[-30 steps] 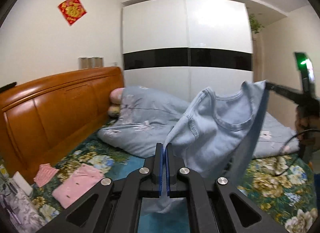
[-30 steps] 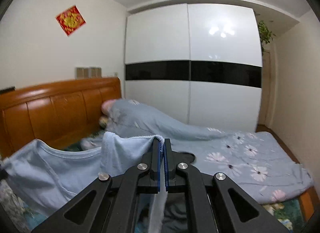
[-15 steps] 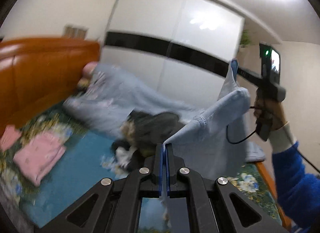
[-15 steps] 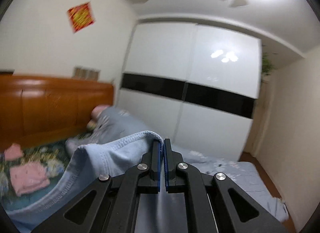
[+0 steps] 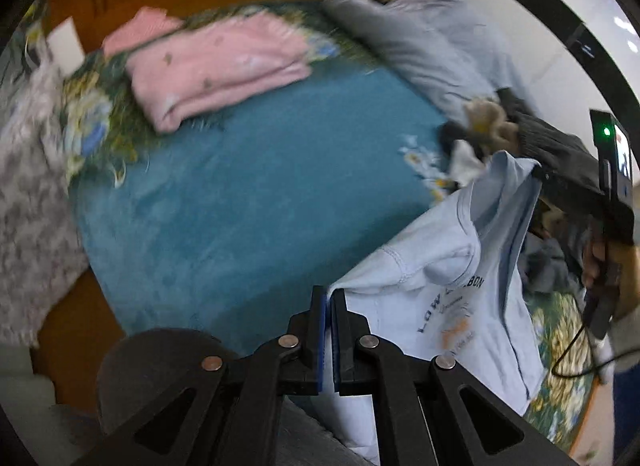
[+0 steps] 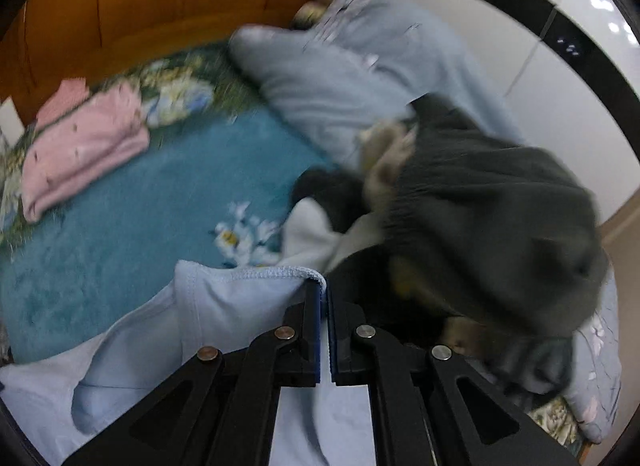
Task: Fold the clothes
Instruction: 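Lower the t-shirt flat onto the blanket with both grippers and release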
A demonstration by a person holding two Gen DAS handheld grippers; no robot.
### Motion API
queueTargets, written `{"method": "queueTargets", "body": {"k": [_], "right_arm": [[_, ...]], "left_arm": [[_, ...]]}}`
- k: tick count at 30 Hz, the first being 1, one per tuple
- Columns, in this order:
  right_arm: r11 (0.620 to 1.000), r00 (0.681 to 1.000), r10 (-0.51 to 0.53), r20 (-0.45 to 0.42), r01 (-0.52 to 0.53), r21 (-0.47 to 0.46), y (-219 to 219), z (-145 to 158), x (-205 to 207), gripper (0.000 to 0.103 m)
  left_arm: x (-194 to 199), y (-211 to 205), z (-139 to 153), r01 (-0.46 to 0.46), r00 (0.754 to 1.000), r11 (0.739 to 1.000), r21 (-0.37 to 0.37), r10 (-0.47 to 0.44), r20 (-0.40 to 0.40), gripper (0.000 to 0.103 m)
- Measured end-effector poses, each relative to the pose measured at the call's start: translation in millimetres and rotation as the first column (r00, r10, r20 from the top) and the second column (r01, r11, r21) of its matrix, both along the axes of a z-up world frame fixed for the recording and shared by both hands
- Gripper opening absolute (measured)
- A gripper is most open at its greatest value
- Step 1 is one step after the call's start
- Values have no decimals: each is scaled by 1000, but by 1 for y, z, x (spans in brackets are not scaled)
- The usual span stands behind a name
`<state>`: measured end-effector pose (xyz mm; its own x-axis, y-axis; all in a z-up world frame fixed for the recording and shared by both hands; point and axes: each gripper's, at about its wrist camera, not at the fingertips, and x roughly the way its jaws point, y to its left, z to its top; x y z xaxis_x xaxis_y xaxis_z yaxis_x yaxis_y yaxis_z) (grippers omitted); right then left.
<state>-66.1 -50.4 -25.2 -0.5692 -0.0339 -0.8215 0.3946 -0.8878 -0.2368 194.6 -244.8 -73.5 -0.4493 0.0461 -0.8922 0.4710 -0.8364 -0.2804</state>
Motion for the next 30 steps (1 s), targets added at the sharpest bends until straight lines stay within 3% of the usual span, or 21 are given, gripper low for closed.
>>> {"method": "queueTargets", "body": {"k": [3,8,10,13,18,22,26,30], "right_arm": [[1000,1000,9,14,-10,22,-18,-10,-24,3],[999,1000,18,-22,-18,38,-35,4,-65,3],[999,1000,19,-10,-19,39,-45,3,-85,3],[998,998,4,55,-8,63,-60,-20,-109,3],[994,985,-38,166,20,110,-83,-76,-132,3],[986,977,-64,202,30,165,-93,-104,-145,3],[979,960,-105,259,55,194,-95,-129,-156,3],[972,961,-97,260,36,231,-97,-141,-155,3]], "left_arm": [[-20,-17,-5,-21,1000,1000,1,21,8,3],[-65,-55,-1,-52,998,999,-15,51,-28,3],[-83,-71,-13,-68,998,998,5,68,-15,3],[-104,-94,-45,-101,995,993,62,100,26,3],[-118,-104,-83,-90,993,993,77,84,83,3],[-127,-113,-108,-104,988,988,114,90,125,3],[-130,-112,-124,-104,985,987,121,86,150,3],[-127,-108,-124,-83,988,989,126,65,138,5]]}}
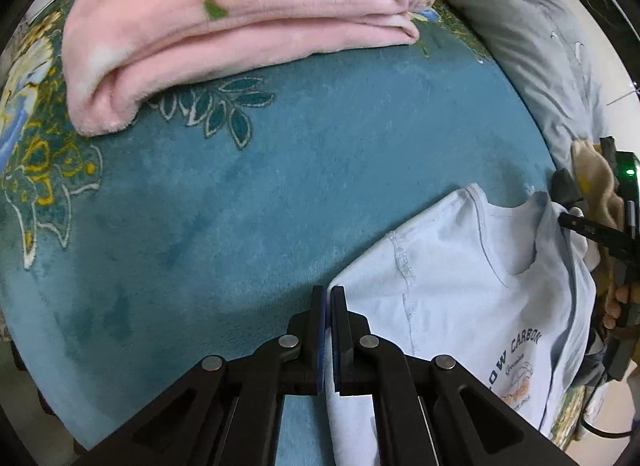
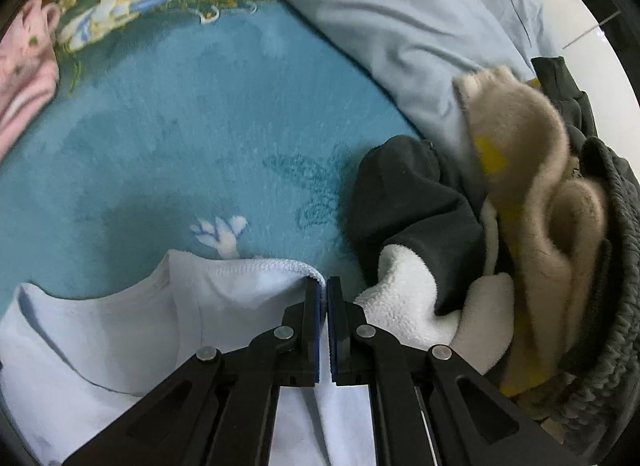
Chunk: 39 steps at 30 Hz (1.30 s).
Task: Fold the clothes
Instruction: 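Lower the t-shirt flat onto the blanket with both grippers and release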
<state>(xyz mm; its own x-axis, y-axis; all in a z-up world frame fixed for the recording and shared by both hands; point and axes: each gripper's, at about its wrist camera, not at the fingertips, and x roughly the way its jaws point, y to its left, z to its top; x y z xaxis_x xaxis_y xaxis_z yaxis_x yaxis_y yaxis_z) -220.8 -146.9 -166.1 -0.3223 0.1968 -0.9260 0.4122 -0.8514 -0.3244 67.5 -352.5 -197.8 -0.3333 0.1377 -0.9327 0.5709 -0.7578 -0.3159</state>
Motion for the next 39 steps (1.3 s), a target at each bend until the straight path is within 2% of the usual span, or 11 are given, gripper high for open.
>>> {"method": "queueTargets", "body": {"k": [2,4,6,9,16,19,22,27,32,34,39], "right_arm": [[1000,1000,16,-17,-16,12,0,1,3,14],[999,998,40,-56,-40,0,1,12,9,43],[997,993,71,-93,-74,-26,4,28,17,55],[993,982,103,-156,-111,-45,11,56,31,55],[973,972,92,-216,-134,-188,77,108,105,58],[972,987,42,-157,-76,-223,125,94,145,58],[981,993,-90,-81,74,-178,193,66,183,58],[966,977,-210,24,211,-152,270,32,235,57],[957,979,-199,48,205,-205,274,16,247,50],[961,981,-191,42,195,-196,266,8,244,37],[970,984,-169,47,175,-169,250,-2,240,30]], "left_arm": [[4,3,7,15,1000,1000,-8,-15,-10,5],[10,8,16,12,1000,1000,-14,-12,-26,8],[18,12,25,-19,1000,1000,-15,18,-23,17],[33,17,39,-78,996,997,5,79,-53,28],[63,60,63,-82,984,995,57,90,-152,33],[66,96,62,-9,985,998,60,19,-173,34],[74,129,57,46,986,996,71,-34,-166,34],[74,140,63,78,982,995,57,-67,-175,34],[86,125,62,5,983,997,73,9,-181,34],[93,123,67,-26,979,998,65,39,-202,34],[100,119,69,-64,975,997,51,74,-210,34]]}}
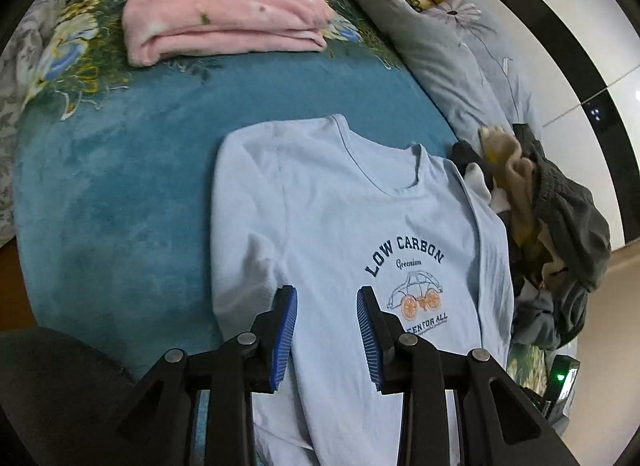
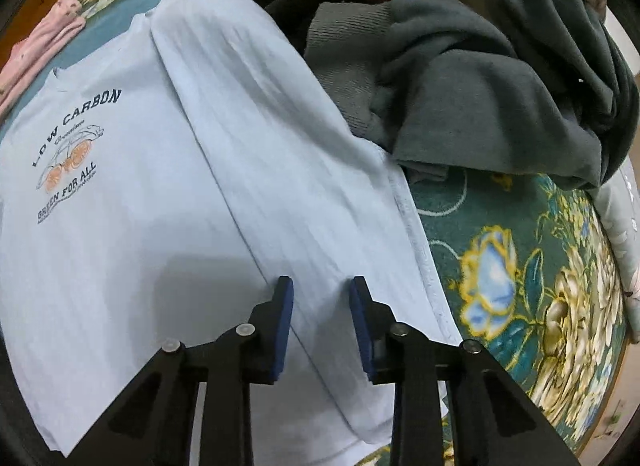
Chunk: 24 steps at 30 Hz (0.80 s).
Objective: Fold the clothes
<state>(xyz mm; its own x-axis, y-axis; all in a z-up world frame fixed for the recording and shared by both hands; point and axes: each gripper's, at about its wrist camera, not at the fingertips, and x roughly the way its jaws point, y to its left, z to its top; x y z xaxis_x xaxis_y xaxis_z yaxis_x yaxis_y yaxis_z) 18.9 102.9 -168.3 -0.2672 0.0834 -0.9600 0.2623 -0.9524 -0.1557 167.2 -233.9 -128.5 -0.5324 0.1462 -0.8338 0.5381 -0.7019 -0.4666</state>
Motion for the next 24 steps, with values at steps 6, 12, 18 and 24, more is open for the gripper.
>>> {"method": "queueTargets", "body": {"k": [6,12,18,24], "right_arm": [[997,999,36,-15,-37,-68,-15,13,5,30],[999,999,41,11,-41,-25,-29,-1,4,29],[1000,999,18,34,-18,-6,-34,7,-8,2],[999,999,33,16,-33,-23,-37,50,-18,1]], "left_arm": [[-3,2,-3,6,1000,1000,-10,-6,15,34],[-2,-1,-5,1,1000,1000,3,-1,12,34],[1,-5,-8,-19,1000,999,27,19,9,34],[2,-10,-11,-27,1000,998,57,27,6,34]]}}
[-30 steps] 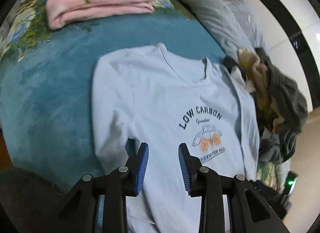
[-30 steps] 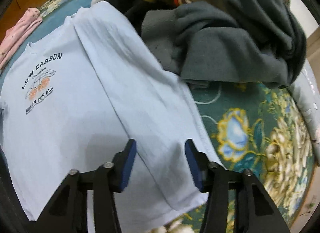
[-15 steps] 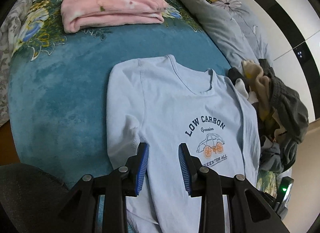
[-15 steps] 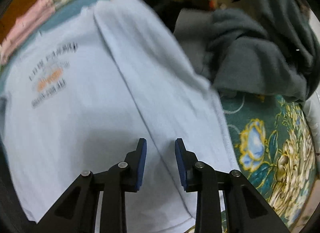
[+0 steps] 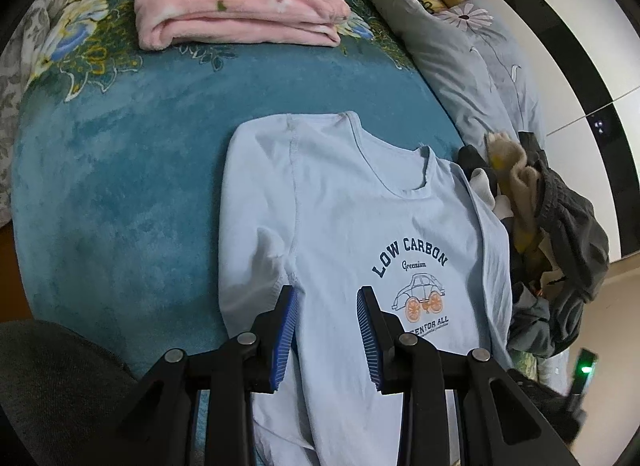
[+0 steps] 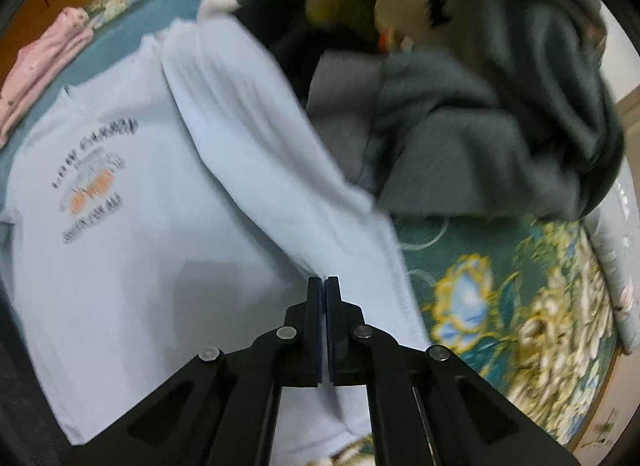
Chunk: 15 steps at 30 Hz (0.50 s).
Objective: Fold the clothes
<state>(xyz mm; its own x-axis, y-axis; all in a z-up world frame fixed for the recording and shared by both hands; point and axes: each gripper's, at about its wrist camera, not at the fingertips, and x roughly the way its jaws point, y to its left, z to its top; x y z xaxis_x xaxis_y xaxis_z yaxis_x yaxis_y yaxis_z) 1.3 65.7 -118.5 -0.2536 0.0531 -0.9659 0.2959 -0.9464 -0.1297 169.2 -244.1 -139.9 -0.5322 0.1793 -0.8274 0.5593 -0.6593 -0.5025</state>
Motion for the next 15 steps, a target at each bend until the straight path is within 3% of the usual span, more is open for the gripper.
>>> {"method": "queueTargets", "body": {"k": [6,9,15], "right_arm": [[982,988,154,6,-152,-108,-5,53,16,1],[944,986,162,42,-142,-298,-13,64,14,1],[857,967,252,37,-205,-473,-83,67,1,1]], "left_arm": [[1,-4,-1,-4,1000,1000,19,5,-12,34],[2,-5,-1,-3,1000,1000,22,4,-16,34],[6,-10,-2,-22,999,999,41,23,-26,34]]}}
